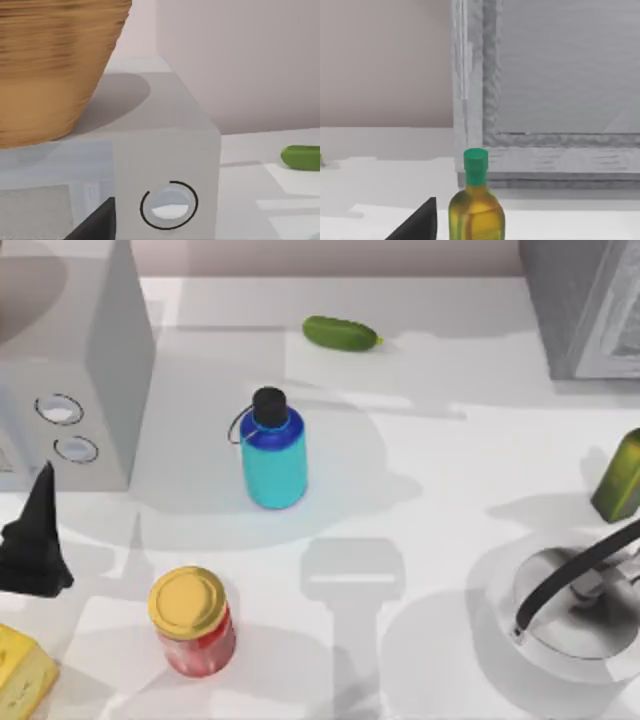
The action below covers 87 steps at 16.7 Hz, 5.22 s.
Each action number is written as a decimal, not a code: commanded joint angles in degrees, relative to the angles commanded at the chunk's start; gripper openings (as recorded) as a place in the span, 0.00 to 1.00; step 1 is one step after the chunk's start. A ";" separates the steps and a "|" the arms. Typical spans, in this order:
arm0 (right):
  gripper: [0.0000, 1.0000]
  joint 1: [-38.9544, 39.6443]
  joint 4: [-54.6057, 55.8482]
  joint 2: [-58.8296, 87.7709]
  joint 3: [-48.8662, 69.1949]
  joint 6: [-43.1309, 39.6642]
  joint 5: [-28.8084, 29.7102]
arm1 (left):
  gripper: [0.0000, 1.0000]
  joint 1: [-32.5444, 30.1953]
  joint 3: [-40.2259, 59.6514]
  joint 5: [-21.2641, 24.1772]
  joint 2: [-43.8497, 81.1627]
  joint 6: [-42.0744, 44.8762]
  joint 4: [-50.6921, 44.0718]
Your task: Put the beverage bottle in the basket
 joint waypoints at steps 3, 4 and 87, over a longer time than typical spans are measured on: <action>1.00 0.00 0.00 0.00 0.00 0.00 0.00 | 1.00 -2.03 3.69 4.61 16.42 0.32 12.55; 1.00 0.00 0.00 0.00 0.00 0.00 0.00 | 1.00 -2.71 5.10 6.19 22.50 0.46 17.10; 1.00 0.00 0.00 0.00 0.00 0.00 0.00 | 0.00 22.34 33.27 68.08 48.86 40.82 -24.04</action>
